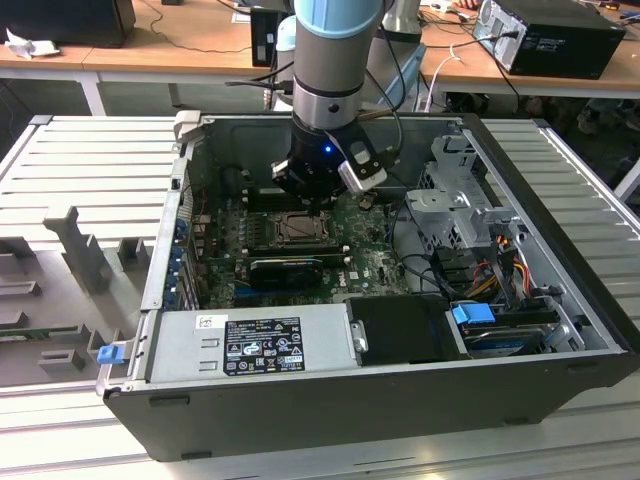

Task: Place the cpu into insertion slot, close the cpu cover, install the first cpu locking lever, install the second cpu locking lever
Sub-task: 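Install the second cpu locking lever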

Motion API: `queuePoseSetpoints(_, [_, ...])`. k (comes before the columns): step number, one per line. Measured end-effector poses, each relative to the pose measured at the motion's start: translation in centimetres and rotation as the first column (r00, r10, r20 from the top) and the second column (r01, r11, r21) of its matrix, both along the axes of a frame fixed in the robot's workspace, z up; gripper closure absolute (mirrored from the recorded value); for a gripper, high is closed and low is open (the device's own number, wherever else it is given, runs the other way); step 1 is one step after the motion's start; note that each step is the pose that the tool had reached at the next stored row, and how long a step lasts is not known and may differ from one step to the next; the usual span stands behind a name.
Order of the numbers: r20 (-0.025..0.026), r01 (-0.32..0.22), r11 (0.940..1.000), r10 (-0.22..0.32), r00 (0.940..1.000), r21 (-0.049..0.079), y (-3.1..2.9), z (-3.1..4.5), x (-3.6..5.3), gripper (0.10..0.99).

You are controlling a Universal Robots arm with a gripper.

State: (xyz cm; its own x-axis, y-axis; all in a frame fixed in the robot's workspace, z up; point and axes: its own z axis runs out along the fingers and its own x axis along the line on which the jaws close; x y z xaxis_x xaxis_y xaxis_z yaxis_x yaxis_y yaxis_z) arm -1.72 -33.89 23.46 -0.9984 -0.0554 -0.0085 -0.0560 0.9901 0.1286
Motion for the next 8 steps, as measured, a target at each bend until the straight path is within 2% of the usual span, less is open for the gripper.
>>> queuePoseSetpoints(8, [0.0001,0.0,1.0,0.0,1.0,0.0,-0.02,0.78,0.02,0.98])
